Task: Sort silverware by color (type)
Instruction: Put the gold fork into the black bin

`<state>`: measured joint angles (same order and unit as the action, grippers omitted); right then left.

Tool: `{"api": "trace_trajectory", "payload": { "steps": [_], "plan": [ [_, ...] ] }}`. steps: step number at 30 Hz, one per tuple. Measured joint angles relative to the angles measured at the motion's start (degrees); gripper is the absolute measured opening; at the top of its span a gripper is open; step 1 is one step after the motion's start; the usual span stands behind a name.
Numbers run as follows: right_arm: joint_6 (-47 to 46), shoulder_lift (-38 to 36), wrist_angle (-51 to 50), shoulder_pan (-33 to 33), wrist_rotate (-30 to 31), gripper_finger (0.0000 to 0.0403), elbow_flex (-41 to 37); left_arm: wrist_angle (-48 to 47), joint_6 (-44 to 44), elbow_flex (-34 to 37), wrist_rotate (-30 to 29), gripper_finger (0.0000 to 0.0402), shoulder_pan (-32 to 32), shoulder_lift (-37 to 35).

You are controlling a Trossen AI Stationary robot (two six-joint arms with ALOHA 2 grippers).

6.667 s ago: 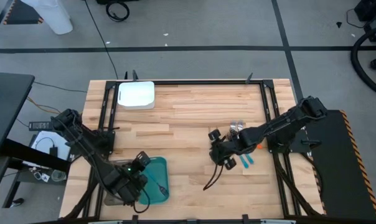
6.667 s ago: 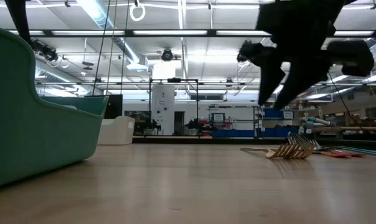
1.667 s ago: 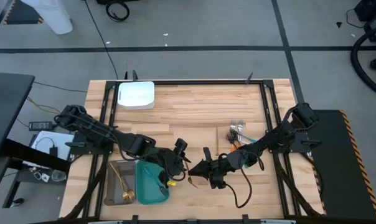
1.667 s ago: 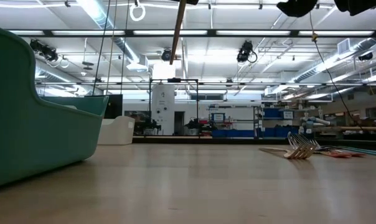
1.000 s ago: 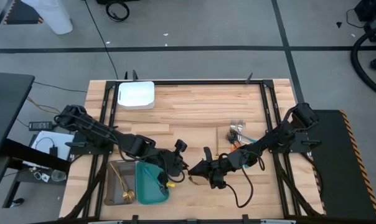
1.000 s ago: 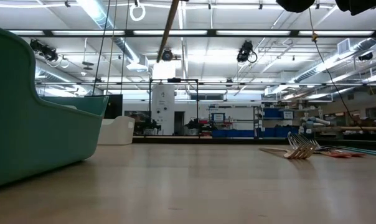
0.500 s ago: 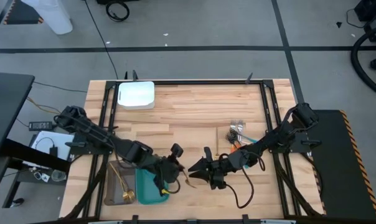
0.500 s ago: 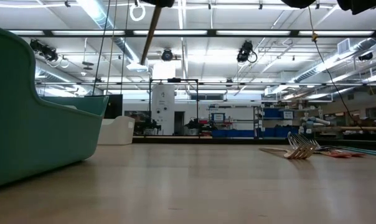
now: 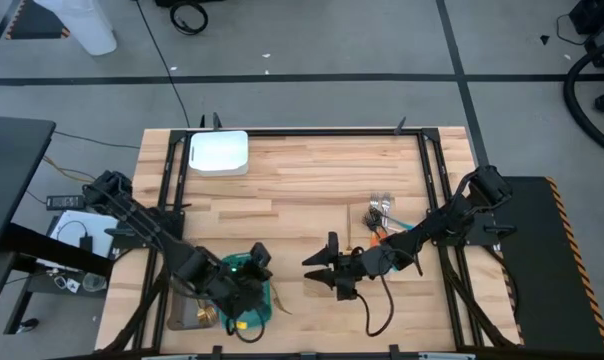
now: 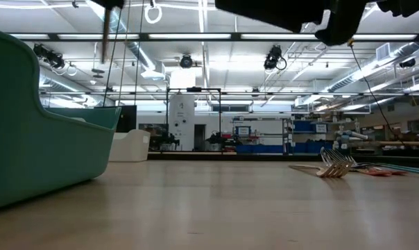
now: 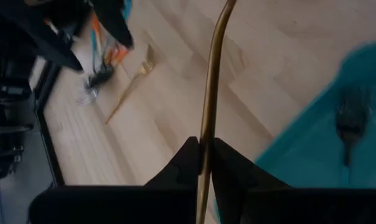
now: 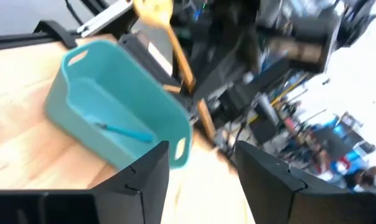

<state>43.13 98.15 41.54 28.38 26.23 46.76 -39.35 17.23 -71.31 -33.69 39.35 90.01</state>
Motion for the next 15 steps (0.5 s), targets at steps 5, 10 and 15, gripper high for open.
{"api": "trace_trajectory", "payload": {
  "steps": [5,10,15],
  "plan": [
    [-5.0,0.0,-2.1,0.0,2.9,0.0185,0.0,-8.0,-5.4,0.0,-1.7,0.0031,3.7,-0.6],
    [-6.1,0.0,-2.3,0.0,3.1,0.018,0.0,-15.5,-10.3,0.1,-2.4,0.0031,6.6,-0.6],
    [-6.1,0.0,-2.3,0.0,3.1,0.0176,0.0,-22.6,-15.4,0.1,-2.1,0.0034,8.8,-0.6]
  ]
}}
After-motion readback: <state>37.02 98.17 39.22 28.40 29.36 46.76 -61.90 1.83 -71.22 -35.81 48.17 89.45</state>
